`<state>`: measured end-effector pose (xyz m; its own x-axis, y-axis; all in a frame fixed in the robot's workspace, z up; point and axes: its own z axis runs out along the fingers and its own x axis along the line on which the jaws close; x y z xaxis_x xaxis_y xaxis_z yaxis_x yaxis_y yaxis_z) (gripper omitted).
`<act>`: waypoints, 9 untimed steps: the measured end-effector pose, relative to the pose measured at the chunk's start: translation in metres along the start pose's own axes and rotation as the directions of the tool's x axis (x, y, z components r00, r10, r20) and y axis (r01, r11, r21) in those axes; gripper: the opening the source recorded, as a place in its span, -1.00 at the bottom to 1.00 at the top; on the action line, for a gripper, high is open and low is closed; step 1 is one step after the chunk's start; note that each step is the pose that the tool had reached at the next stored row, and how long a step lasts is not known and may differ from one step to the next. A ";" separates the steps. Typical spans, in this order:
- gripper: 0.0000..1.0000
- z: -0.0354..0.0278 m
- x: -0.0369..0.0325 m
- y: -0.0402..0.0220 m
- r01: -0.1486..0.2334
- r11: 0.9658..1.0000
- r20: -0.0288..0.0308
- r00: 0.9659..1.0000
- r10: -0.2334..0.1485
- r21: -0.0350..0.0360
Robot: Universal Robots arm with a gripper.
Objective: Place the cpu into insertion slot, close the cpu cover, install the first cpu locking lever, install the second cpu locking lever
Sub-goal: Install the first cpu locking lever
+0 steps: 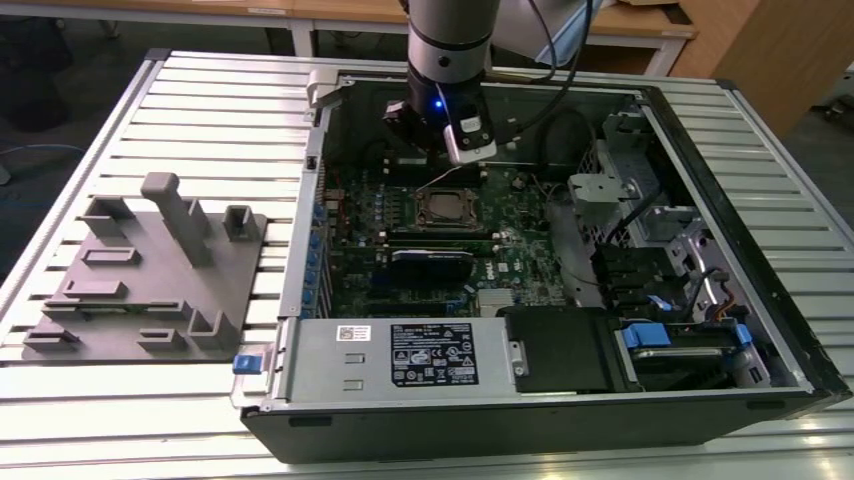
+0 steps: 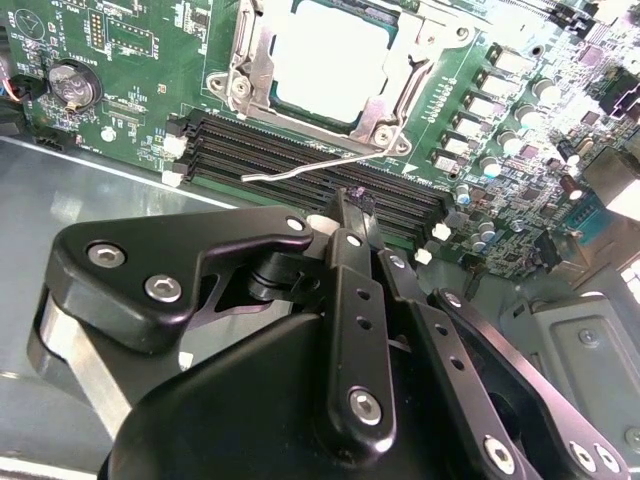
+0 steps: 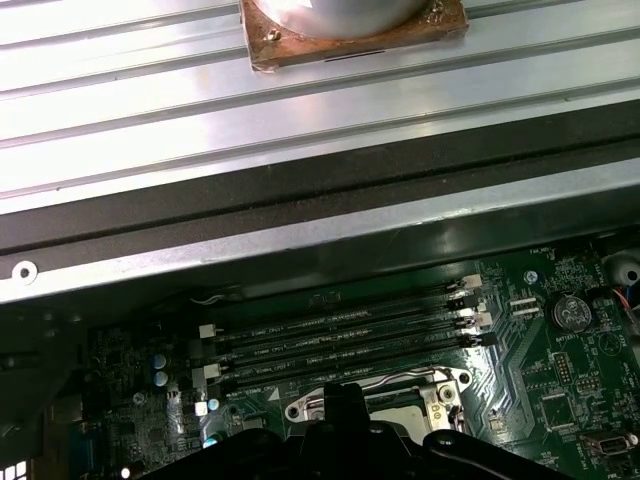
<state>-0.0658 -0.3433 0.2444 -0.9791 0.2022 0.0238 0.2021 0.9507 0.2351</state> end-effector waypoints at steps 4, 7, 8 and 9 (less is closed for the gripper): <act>-0.79 -0.0003 0.0000 0.0001 0.000 1.000 0.000 1.000 0.000 0.000; -0.79 -0.0003 0.0000 0.0001 0.000 1.000 0.000 1.000 0.000 0.000; -0.79 -0.0001 0.0000 0.0000 0.000 1.000 0.000 1.000 0.000 0.000; -0.79 0.0007 0.0000 -0.0002 0.000 1.000 0.000 1.000 0.000 0.000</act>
<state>-0.0658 -0.3433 0.2437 -0.9791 0.2022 0.0236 0.2020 0.9507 0.2352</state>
